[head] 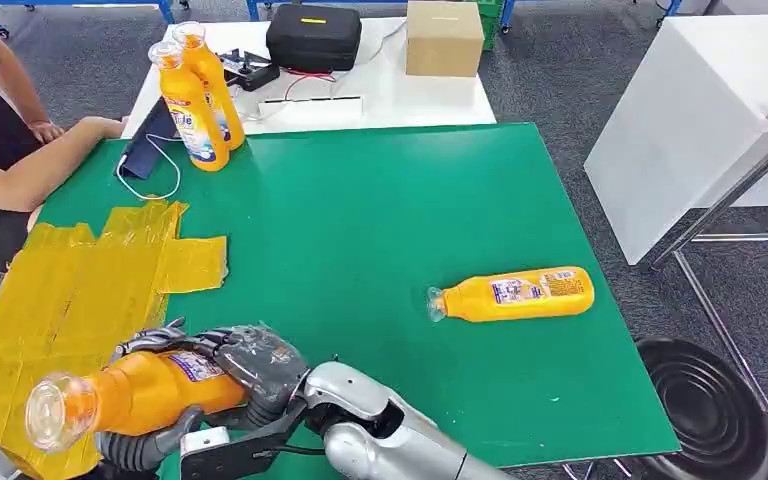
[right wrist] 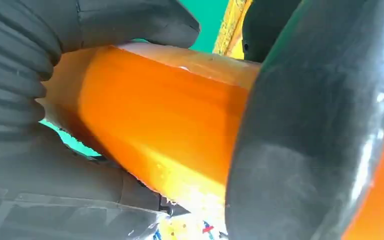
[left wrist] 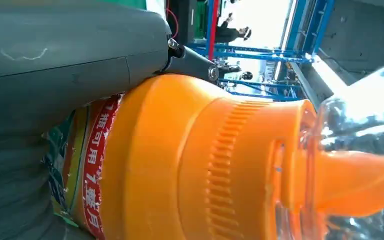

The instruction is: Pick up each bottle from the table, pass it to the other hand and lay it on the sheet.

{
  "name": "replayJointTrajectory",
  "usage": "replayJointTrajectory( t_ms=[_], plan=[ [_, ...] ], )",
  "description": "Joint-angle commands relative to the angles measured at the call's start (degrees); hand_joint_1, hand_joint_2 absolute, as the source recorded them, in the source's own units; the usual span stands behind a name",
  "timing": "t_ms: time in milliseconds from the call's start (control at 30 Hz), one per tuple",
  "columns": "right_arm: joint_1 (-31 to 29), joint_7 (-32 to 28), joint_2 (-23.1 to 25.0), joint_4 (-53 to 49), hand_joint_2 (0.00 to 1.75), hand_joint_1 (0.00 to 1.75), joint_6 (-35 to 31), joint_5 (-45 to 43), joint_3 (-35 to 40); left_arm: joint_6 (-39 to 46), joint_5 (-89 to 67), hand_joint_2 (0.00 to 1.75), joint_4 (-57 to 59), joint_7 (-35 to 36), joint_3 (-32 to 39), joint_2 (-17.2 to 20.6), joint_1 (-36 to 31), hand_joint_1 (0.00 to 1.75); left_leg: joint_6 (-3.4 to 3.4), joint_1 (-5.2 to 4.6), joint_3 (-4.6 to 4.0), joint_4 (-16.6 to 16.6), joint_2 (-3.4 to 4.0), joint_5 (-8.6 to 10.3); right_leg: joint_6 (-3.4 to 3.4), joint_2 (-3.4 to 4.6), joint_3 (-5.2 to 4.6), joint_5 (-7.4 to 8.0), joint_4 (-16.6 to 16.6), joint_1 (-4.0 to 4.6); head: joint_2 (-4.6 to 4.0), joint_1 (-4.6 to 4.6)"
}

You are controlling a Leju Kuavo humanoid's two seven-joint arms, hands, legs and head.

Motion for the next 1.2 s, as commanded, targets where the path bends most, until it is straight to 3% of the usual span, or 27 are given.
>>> replayJointTrajectory(
  t_ms=[33, 267, 300, 333, 567, 600, 733, 800, 900, 933, 1000, 1067, 1133, 1200],
  plan=[
    [-0.9, -0.54, -1.53, 0.33, 1.75, 1.75, 1.43, 0.35, 4.81, -1.33, 0.24, 1.75, 2.32, 0.02, -0.29, -0.1, -1.66, 1.75, -0.05, 0.02, 0.09, -0.04, -0.09, -0.01, -0.01, -0.05, 0.11, -0.03, -0.04, 0.01, 0.0, 0.0],
    [-0.33, 0.24, -2.27, 0.44, 1.75, 1.75, 0.95, 0.41, 3.66, -1.66, 0.24, 1.75, 1.93, -0.55, 0.21, -0.3, -1.39, 1.75, -0.04, 0.02, 0.11, -0.05, -0.1, -0.01, 0.0, -0.06, 0.12, -0.03, -0.05, 0.01, 0.0, 0.0],
    [-0.14, 0.37, -2.43, 0.35, 1.75, 1.5, 0.79, 0.46, 3.36, -1.73, 0.23, 1.75, 1.88, -0.59, 0.26, -0.36, -1.32, 1.75, -0.04, 0.03, 0.11, -0.04, -0.12, -0.01, 0.0, -0.07, 0.14, -0.03, -0.05, 0.02, 0.0, 0.0],
    [0.76, 1.2, -3.02, 0.02, 1.75, 0.0, -0.74, 1.15, 2.19, -1.55, 0.15, 1.75, 1.55, -0.67, 0.46, -0.64, -1.03, 1.75, -0.06, 0.07, 0.19, -0.03, -0.16, -0.05, -0.01, -0.1, 0.24, -0.07, -0.07, 0.06, 0.0, 0.0],
    [3.84, 3.12, -5.89, -3.33, 1.75, 0.0, -4.51, 2.26, -2.78, 0.22, -1.67, 1.75, -0.46, -1.52, 1.52, -1.42, 0.06, 1.75, -0.05, 0.04, 0.17, 0.0, -0.13, -0.07, 0.0, -0.07, 0.21, -0.08, -0.03, 0.03, 0.0, 0.0],
    [6.07, 4.08, -7.52, -6.42, 0.0, 0.0, -5.52, 2.58, -4.9, 0.99, -2.73, 1.75, -1.15, -1.94, 2.31, -1.66, 0.52, 1.75, -0.03, 0.04, 0.08, -0.02, -0.16, -0.02, 0.01, -0.11, 0.13, -0.04, -0.06, 0.03, 0.0, 0.0],
    [9.31, 4.84, -15.52, -17.04, 0.0, 0.0, -6.88, 3.2, -10.51, 6.13, -8.35, 1.75, -2.77, -4.53, 6.37, -2.98, 0.25, 1.75, -0.02, 0.06, 0.11, 0.01, -0.36, -0.03, 0.03, -0.29, 0.23, -0.08, -0.1, 0.06, 0.0, -0.02],
    [10.1, 4.58, -16.16, -18.68, 0.0, 0.0, -5.84, 3.74, -12.15, 7.32, -9.97, 1.75, -3.14, -4.86, 7.58, -3.55, -0.06, 1.75, 0.0, 0.03, -0.01, 0.06, -0.32, -0.03, 0.05, -0.24, 0.13, -0.06, -0.05, 0.03, 0.0, -0.02],
    [12.38, 4.61, -20.67, -24.81, 0.0, 0.0, -6.99, 4.67, -16.27, 20.54, -20.33, 1.75, -3.63, -7.37, 10.48, -4.85, -1.8, 1.75, -0.01, -0.01, -0.03, 0.07, -0.29, -0.03, 0.03, -0.2, 0.09, -0.05, -0.02, 0.0, 0.0, 0.0],
    [13.35, 3.83, -22.59, -27.28, 0.0, 0.0, -7.37, 3.93, -18.39, 28.73, -27.29, 1.75, -3.38, -7.78, 11.8, -4.96, -2.78, 1.75, -0.03, 0.0, 0.02, 0.09, -0.38, -0.06, 0.03, -0.27, 0.18, -0.1, 0.0, 0.01, 0.0, 0.0],
    [13.78, 2.87, -24.18, -29.05, 0.0, 0.0, -6.01, 2.52, -20.32, 32.56, -29.72, 1.75, -3.0, -7.38, 11.97, -4.26, -3.46, 1.75, 0.0, -0.05, -0.04, 0.05, -0.4, 0.02, 0.03, -0.34, 0.07, -0.05, -0.04, -0.02, 0.0, -0.02],
    [12.72, 2.33, -26.08, -30.49, 0.0, 0.0, -5.11, 0.17, -22.06, 54.85, -55.61, 1.75, -1.11, -2.97, 14.87, -4.37, -3.86, 1.75, -0.03, -0.03, 0.01, 0.12, -0.47, -0.04, 0.03, -0.37, 0.16, -0.1, -0.01, 0.0, 0.0, 0.02],
    [10.79, 2.09, -28.9, -31.46, 0.0, 0.0, -4.07, -3.19, -24.1, 55.98, -72.65, 1.75, -4.95, -4.76, 25.76, -9.21, -6.14, 1.75, -0.01, -0.06, -0.05, 0.06, -0.09, -0.02, 0.03, -0.02, -0.01, 0.01, -0.01, -0.04, 0.0, -0.02],
    [10.77, 1.88, -30.07, -32.05, 0.0, 0.0, -3.57, -4.03, -25.54, 55.98, -74.09, 1.75, -3.5, -5.8, 28.37, -9.3, -6.83, 1.75, -0.01, -0.05, -0.06, 0.11, -0.03, -0.04, 0.03, 0.01, -0.04, 0.02, 0.02, -0.02, 0.0, -0.02]
  ],
)
